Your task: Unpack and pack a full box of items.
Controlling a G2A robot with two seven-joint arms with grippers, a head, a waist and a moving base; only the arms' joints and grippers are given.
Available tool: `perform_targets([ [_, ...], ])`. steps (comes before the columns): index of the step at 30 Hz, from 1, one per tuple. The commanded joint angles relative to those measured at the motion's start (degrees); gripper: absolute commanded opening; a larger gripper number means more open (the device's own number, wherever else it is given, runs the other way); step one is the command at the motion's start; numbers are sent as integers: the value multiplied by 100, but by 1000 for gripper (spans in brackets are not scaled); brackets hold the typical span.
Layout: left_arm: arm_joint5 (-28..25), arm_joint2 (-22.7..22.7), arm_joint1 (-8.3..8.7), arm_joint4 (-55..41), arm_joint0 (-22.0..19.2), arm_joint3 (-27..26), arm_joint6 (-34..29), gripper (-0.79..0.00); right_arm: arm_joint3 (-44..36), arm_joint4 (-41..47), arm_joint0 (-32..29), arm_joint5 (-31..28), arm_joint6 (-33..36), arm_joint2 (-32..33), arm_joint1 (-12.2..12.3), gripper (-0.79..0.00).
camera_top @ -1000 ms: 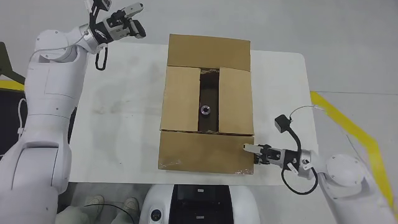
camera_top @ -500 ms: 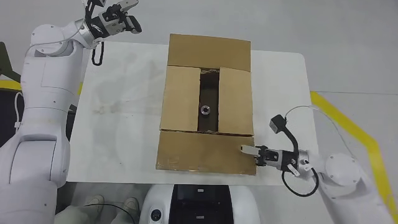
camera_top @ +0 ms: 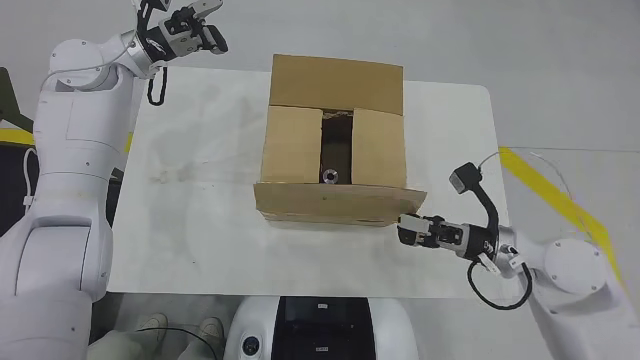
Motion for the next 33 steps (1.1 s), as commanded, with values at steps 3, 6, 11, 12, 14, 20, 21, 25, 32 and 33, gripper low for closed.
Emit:
perform_targets([
  [3,0,0,0,0,0,0,0,0,74,-127,273,87,-168,-96,-1,0],
  [6,0,0,0,0,0,0,0,0,201,-210,490,184,-285,-203,-6,0],
  [11,0,0,0,0,0,0,0,0,444,-277,838,372,-323,-459,-19,0],
  [12,0,0,0,0,0,0,0,0,506,-288,906,399,-304,-509,-21,0],
  [14,0,0,0,0,0,0,0,0,620,-329,1038,469,-277,-610,-24,0],
  [20,0,0,0,0,0,0,0,0,900,-251,1347,566,-240,-818,-40,0],
  [21,0,0,0,0,0,0,0,0,931,-237,1380,565,-229,-838,-40,0],
  [25,0,0,0,0,0,0,0,0,1012,-188,1472,557,-199,-893,-40,0],
  [32,0,0,0,0,0,0,0,0,1045,-124,1517,540,-189,-927,-37,0],
  [33,0,0,0,0,0,0,0,0,1045,-124,1517,540,-189,-927,-37,0],
])
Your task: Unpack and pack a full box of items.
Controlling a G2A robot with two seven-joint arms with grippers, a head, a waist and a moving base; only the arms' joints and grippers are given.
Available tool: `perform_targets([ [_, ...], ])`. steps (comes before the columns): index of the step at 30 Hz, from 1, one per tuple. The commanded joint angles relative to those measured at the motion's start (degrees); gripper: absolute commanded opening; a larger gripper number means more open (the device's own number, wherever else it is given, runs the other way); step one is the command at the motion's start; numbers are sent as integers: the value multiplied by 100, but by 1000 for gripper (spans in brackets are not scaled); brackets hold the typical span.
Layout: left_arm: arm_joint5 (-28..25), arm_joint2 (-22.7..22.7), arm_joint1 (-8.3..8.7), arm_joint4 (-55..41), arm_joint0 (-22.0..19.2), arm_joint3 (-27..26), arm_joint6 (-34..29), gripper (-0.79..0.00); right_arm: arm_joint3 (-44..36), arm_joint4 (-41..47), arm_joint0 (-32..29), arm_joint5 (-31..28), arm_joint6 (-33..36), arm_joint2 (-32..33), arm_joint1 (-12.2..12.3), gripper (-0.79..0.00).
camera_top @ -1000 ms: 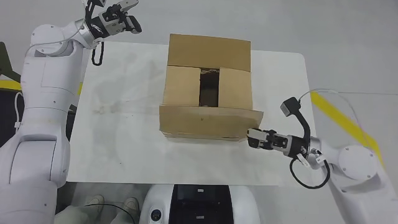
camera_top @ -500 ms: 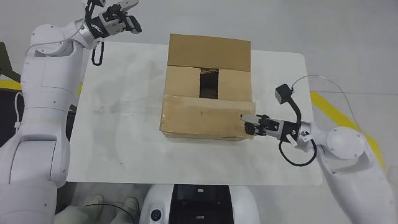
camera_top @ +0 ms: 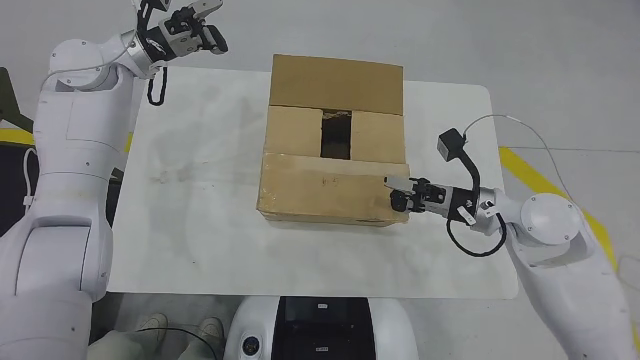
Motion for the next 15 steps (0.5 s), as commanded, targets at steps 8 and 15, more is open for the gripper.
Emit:
perform_targets([
  [8,0,0,0,0,0,0,0,0,-1,-1,-1,0,0,1,0,0],
  [15,113,109,-23,232,107,-221,506,0,-1,-1,-1,0,0,1,0,0],
])
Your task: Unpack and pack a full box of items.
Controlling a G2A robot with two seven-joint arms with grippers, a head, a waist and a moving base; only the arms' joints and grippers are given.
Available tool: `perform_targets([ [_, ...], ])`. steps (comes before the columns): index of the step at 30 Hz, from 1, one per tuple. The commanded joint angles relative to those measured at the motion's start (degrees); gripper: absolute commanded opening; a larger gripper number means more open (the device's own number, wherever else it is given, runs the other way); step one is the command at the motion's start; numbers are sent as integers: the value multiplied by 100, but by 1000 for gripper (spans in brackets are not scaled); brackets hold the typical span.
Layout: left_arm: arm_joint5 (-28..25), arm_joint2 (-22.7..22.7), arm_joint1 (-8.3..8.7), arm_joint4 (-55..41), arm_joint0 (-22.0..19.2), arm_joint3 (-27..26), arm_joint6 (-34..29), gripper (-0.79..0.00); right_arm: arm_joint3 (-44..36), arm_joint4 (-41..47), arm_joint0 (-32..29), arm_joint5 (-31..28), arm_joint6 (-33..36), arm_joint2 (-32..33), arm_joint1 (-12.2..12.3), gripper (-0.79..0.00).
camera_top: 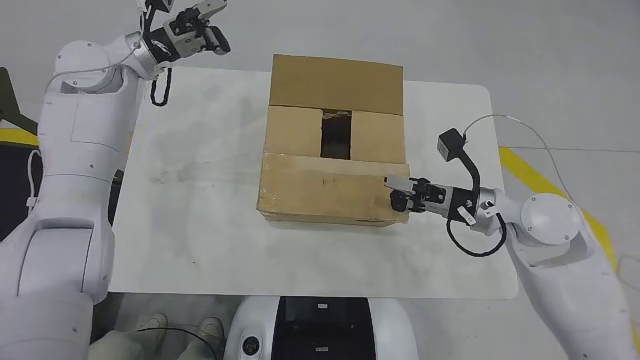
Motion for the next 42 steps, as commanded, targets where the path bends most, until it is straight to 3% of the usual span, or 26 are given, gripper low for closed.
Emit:
perform_targets([
  [1,-73,66,-14,151,-17,-12,185,0,0,0,0,0,0,0,0,0],
  [9,-522,767,-269,291,-236,591,48,0,0,0,0,0,0,0,0,0],
  [15,-1044,1352,-562,601,-492,1267,477,0,0,0,0,0,0,0,0,0],
  [24,-1184,1977,-1017,796,-826,2137,899,0,0,0,0,0,0,0,0,0],
  [33,-986,1986,-1358,-69,-1159,2651,287,0,0,0,0,0,0,0,0,0],
  [42,-782,1709,-1420,-861,-1415,2944,-923,0,0,0,0,0,0,0,0,0],
])
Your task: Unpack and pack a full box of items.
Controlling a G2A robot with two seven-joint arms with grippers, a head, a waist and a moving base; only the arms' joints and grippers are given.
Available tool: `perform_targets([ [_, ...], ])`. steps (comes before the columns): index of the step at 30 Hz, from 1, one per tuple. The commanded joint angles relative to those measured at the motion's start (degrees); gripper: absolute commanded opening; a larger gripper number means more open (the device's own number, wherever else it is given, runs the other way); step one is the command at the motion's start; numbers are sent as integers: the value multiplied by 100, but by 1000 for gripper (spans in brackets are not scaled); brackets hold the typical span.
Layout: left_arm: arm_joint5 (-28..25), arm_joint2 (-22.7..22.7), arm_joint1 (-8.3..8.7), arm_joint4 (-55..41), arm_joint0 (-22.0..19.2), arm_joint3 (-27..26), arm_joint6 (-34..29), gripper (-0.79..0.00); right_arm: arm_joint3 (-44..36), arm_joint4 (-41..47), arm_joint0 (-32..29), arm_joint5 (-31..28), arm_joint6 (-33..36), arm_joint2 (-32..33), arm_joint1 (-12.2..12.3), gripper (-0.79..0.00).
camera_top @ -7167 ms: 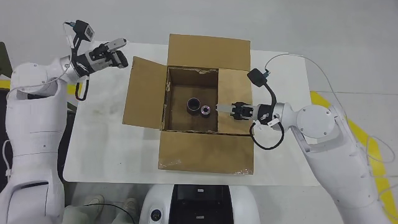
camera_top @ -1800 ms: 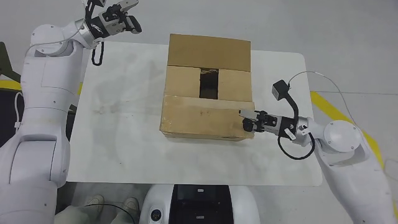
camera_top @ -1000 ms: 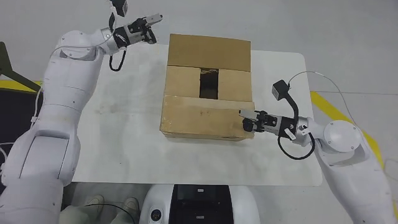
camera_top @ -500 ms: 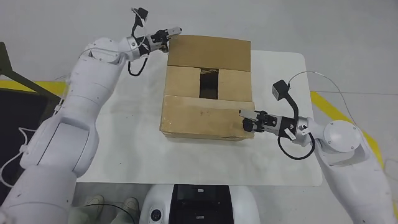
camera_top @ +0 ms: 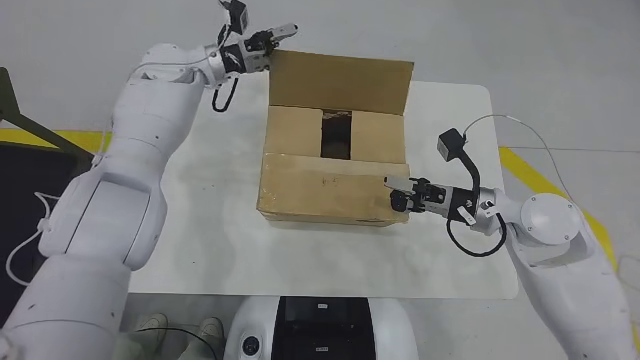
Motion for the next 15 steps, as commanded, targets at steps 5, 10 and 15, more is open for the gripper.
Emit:
perform_targets([
  [5,187,-205,37,-434,-36,25,-944,0,0,0,0,0,0,0,0,0],
  [10,917,-309,80,-681,-34,19,-1821,0,0,0,0,0,0,0,0,0],
  [15,1238,-227,155,-641,147,-362,-1904,0,0,0,0,0,0,0,0,0],
])
